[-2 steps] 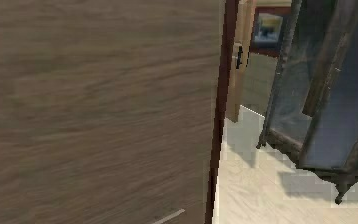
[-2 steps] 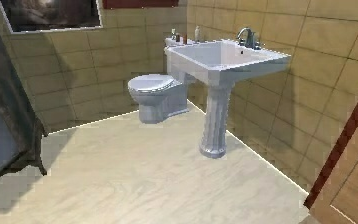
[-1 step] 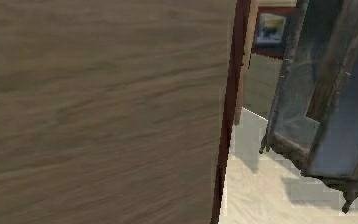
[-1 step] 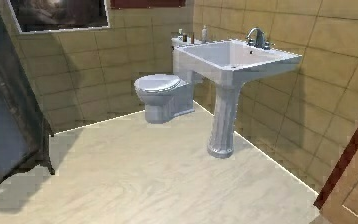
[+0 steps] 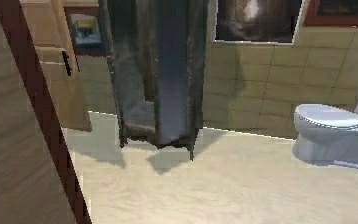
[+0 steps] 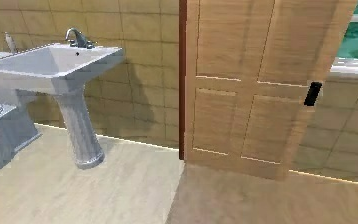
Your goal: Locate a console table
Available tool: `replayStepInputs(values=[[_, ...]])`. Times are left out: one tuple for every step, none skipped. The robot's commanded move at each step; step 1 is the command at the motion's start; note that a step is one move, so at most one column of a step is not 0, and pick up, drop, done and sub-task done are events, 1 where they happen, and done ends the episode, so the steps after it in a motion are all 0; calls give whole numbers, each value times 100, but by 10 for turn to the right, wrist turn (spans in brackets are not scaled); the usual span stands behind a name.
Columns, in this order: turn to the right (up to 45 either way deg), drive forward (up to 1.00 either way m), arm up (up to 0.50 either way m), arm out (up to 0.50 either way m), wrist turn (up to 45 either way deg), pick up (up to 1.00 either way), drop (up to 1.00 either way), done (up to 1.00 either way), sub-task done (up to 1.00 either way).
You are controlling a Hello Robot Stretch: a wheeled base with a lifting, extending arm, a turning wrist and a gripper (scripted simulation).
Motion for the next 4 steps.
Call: replayStepInputs(values=[[450, 0, 0, 0, 0, 0, 0, 0, 0], [450, 0, 0, 0, 0, 0, 0, 0, 0], [150, 0, 0, 0, 0, 0, 0, 0, 0], [0, 15, 0, 0, 0, 0, 0, 0, 0]])
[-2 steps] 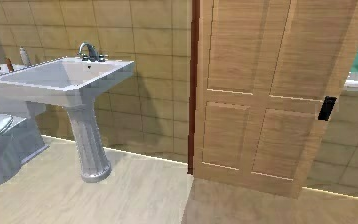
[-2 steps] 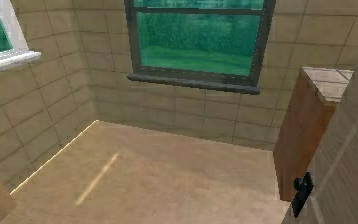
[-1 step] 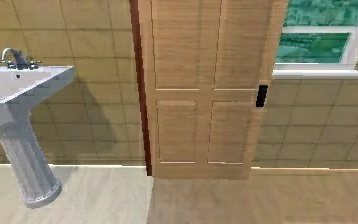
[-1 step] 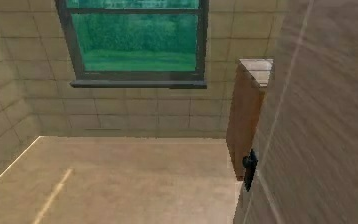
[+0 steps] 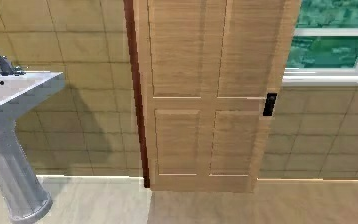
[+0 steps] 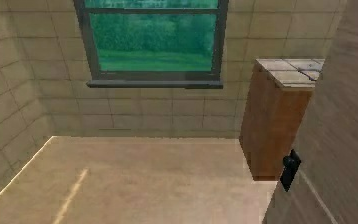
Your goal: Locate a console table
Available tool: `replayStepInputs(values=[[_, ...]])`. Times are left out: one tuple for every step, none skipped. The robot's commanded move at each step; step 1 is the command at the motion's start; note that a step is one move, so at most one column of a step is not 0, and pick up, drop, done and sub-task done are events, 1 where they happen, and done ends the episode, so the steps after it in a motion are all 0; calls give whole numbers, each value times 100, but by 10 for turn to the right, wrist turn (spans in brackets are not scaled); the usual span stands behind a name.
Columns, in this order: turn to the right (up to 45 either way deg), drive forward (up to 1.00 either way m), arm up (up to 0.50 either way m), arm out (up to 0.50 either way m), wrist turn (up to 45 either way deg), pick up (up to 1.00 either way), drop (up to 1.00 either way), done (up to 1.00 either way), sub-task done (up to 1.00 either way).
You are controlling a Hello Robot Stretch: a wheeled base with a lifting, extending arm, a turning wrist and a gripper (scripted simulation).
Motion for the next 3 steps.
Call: replayStepInputs(values=[[-450, 0, 0, 0, 0, 0, 0, 0, 0], [-420, 0, 0, 0, 0, 0, 0, 0, 0], [0, 45, 0, 0, 0, 0, 0, 0, 0]])
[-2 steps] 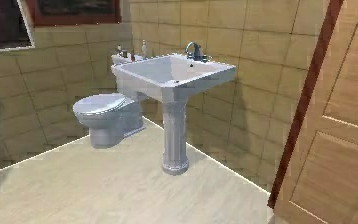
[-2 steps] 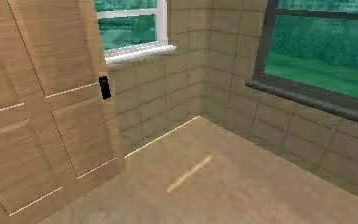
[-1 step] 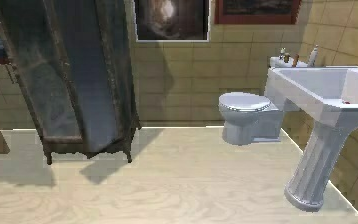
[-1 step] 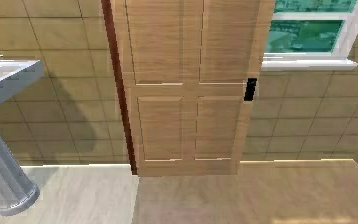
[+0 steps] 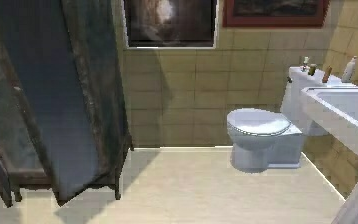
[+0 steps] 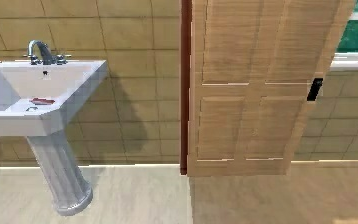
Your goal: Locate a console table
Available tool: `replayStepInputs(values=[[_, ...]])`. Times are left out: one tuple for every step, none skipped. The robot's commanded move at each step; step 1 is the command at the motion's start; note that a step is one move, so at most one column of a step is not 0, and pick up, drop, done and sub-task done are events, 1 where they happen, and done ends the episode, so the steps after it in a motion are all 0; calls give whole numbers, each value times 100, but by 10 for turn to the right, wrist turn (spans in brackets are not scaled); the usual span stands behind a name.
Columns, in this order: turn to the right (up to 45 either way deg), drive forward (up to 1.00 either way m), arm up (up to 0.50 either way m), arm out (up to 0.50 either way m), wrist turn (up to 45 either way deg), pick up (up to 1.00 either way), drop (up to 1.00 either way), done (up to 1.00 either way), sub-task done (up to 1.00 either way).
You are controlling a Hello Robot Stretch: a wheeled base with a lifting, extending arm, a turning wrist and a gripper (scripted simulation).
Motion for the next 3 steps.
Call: replayStepInputs(values=[[-360, 0, 0, 0, 0, 0, 0, 0, 0], [0, 50, 0, 0, 0, 0, 0, 0, 0], [-420, 0, 0, 0, 0, 0, 0, 0, 0]])
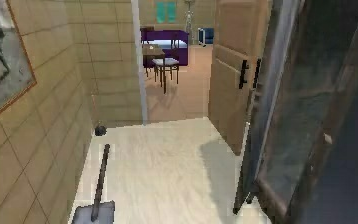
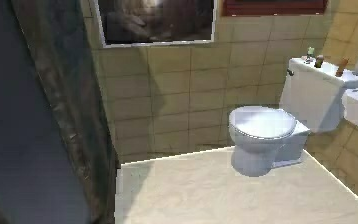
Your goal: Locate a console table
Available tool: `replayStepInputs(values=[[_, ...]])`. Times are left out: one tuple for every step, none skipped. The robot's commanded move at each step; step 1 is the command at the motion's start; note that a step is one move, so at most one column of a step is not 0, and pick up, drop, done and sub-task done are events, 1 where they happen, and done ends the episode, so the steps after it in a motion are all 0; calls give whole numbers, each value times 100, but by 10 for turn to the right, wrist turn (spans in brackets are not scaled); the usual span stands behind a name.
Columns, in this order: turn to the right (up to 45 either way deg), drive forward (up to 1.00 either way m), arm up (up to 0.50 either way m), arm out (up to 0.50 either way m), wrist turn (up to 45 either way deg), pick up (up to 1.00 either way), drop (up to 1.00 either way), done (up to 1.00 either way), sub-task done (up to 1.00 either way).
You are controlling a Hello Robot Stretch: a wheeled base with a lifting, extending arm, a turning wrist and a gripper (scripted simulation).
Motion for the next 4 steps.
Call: replayStepInputs(values=[[0, 100, 0, 0, 0, 0, 0, 0, 0], [0, 100, 0, 0, 0, 0, 0, 0, 0], [0, 90, 0, 0, 0, 0, 0, 0, 0], [-210, 0, 0, 0, 0, 0, 0, 0, 0]])
